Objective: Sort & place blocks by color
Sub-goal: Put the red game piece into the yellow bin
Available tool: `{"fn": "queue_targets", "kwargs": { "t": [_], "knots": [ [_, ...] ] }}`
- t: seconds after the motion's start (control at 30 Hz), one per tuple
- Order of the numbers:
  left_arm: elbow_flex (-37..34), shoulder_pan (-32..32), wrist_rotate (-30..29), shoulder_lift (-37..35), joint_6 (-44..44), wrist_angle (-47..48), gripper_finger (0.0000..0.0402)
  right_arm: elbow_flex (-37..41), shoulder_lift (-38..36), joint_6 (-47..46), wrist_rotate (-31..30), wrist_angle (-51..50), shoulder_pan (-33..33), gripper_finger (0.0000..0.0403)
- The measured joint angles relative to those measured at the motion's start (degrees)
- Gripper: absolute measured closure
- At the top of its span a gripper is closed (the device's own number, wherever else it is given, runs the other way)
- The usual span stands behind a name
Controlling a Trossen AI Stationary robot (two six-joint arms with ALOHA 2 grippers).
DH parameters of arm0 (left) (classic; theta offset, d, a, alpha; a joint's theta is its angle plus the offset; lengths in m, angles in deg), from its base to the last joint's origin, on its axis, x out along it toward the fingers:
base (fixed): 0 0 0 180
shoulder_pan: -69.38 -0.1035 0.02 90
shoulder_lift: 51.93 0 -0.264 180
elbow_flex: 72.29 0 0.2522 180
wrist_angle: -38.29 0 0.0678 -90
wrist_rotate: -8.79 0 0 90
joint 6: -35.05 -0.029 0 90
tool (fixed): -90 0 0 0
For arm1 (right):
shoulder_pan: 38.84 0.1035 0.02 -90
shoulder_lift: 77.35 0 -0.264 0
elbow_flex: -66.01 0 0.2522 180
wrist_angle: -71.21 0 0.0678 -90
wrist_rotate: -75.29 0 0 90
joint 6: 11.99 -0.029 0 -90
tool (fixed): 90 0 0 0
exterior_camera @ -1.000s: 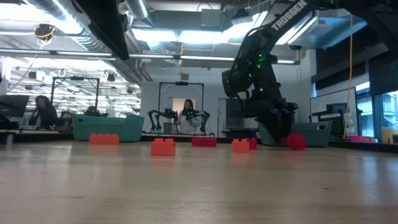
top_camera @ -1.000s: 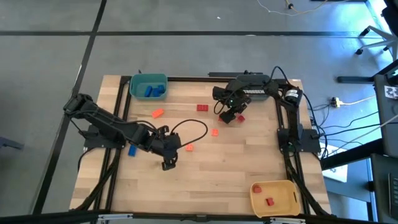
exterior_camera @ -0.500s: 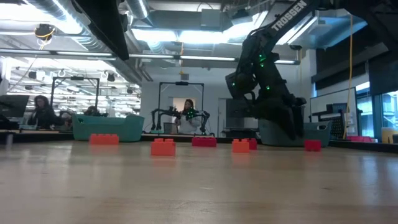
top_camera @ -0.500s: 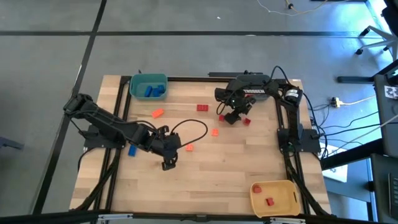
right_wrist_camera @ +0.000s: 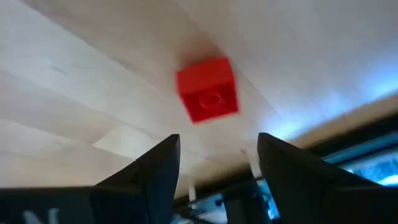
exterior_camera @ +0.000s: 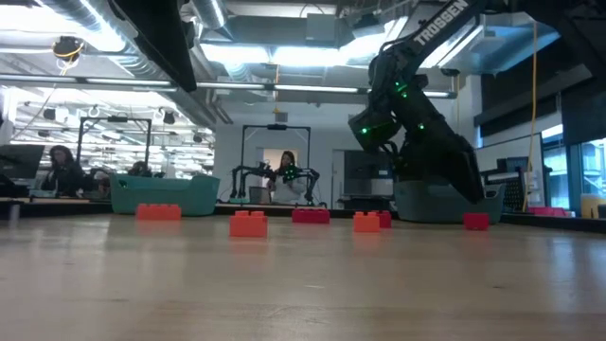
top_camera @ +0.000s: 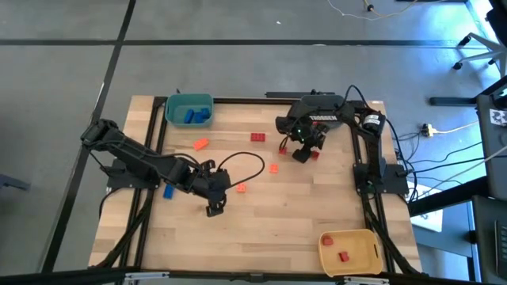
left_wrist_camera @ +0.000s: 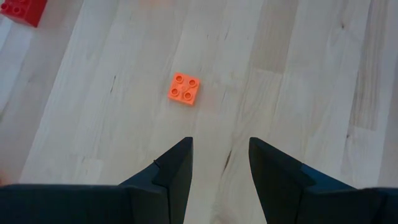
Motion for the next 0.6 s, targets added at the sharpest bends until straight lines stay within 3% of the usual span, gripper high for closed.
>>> {"fn": "queue_targets", "kwargs": {
  "t": [0.4, 0.6],
  "knots": [
    [0.0, -0.5, 0.0, 0.0, 0.0, 0.0, 0.0253, 10.5, 0.0, 3.1, 0.7, 10.9, 2.1, 0.0185],
    [0.0, -1.7, 0.5, 0.0, 0.0, 0.0, 0.0253, 8.8, 0.0, 3.7, 0.6, 6.2, 2.1, 0.0185]
  ]
}}
